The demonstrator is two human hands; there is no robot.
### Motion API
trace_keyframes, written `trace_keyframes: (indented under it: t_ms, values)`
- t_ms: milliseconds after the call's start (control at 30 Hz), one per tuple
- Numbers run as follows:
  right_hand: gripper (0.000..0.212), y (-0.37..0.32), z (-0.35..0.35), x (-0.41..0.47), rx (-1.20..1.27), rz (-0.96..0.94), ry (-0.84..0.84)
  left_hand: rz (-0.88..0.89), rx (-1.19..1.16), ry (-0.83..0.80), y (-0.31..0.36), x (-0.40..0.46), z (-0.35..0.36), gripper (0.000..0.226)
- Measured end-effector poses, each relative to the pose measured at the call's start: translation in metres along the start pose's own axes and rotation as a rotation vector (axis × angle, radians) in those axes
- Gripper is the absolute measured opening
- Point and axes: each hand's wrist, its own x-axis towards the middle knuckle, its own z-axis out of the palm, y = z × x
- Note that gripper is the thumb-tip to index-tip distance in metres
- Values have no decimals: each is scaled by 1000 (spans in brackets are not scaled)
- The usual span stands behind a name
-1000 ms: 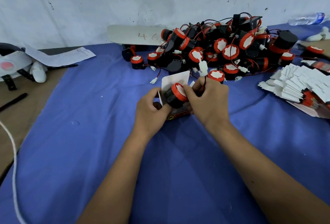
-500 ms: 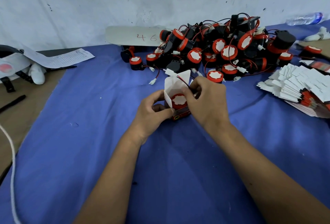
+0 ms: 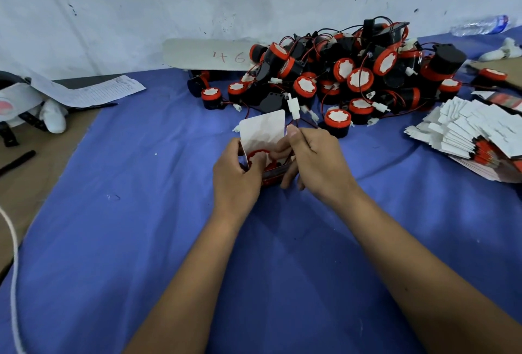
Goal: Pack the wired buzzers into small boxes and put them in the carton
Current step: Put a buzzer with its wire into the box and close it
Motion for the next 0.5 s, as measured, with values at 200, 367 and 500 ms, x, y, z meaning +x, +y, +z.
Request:
trace_keyframes:
  t_ms: [200,367,500]
  values:
    - [14,3,2,1,-65,-127,188,-65,-23,17,-3,5,2,18]
    - [36,1,-5,2,61,-345,214,-98,-40,-20,-3,6,0,19]
    - [57,1,-5,1,-128,-504,72,-104,-54,-31,-1,5,-1,22]
